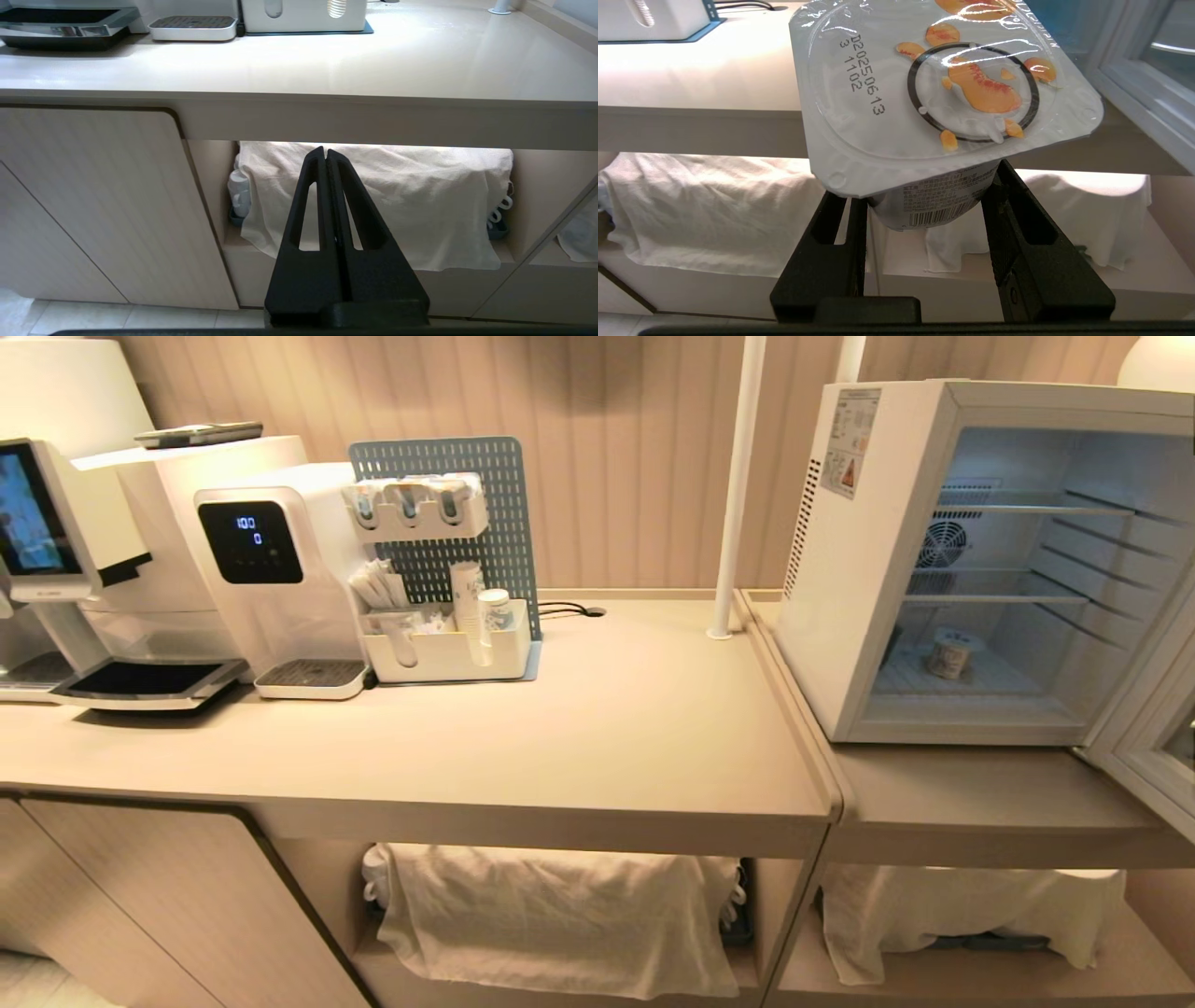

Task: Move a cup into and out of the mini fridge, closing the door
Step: Place the yoghurt on the table

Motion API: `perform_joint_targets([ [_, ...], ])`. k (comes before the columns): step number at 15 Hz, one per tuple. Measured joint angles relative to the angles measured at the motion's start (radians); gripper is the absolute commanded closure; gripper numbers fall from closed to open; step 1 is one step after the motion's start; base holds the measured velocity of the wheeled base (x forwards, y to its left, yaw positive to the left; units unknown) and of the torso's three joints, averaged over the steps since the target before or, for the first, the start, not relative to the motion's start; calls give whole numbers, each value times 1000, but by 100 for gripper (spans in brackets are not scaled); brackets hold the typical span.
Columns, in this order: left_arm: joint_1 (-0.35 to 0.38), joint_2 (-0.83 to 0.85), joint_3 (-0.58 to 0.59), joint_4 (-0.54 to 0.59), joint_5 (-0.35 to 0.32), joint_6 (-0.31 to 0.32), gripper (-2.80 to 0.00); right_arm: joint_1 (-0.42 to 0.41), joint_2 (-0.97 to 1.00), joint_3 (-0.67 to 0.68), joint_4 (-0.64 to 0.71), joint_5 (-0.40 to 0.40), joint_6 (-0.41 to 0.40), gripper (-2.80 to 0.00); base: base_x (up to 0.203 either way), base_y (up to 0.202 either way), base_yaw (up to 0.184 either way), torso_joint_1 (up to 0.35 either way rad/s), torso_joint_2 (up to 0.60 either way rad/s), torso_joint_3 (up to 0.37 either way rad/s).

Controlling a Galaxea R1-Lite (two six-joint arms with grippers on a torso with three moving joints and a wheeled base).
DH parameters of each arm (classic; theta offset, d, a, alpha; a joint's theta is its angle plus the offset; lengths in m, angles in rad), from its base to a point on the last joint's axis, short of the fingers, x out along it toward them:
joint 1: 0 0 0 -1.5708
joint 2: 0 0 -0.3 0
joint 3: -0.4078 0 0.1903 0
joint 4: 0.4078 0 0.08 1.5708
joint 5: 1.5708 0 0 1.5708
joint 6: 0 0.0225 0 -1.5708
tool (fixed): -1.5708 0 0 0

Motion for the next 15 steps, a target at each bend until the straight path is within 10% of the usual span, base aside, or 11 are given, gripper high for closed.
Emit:
perform_joint_targets([
  [15,0,0,0,0,0,-1,0,0,0,0,2,0,0,0,0,178,1,1,3,2],
])
